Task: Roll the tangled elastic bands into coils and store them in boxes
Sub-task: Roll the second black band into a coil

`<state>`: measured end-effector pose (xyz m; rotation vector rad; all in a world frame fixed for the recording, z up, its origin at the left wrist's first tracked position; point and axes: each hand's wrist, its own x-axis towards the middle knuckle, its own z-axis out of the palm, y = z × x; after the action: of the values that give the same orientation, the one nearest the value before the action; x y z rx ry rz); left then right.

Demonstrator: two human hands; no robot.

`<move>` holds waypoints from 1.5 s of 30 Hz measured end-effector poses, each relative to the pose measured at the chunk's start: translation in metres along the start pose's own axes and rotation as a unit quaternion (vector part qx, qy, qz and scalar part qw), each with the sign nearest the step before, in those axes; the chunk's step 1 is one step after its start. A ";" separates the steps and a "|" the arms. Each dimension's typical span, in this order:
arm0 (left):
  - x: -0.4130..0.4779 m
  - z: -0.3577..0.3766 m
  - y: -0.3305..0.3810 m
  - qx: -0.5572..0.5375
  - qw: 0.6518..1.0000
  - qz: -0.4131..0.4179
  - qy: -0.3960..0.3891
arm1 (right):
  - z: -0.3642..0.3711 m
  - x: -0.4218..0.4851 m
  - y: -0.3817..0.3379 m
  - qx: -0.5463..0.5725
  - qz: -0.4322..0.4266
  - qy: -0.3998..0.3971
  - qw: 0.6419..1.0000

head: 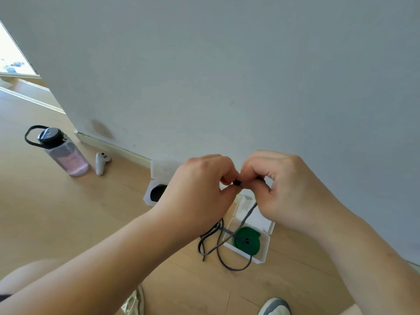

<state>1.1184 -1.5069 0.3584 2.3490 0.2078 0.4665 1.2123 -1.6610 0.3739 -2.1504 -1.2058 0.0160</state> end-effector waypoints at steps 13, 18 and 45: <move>-0.001 -0.018 0.003 -0.474 0.857 -0.177 0.096 | 0.018 0.010 -0.028 0.455 0.202 0.189 0.847; -0.003 -0.005 0.000 -0.460 0.863 -0.197 0.073 | 0.022 0.007 -0.016 0.425 0.201 0.194 0.861; 0.004 -0.003 -0.010 -0.491 0.852 -0.180 0.011 | 0.017 0.004 0.006 0.387 0.121 0.137 0.904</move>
<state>1.1209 -1.4966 0.3546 1.2578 0.3197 0.2989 1.2131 -1.6509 0.3583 -1.5072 -0.6045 0.2498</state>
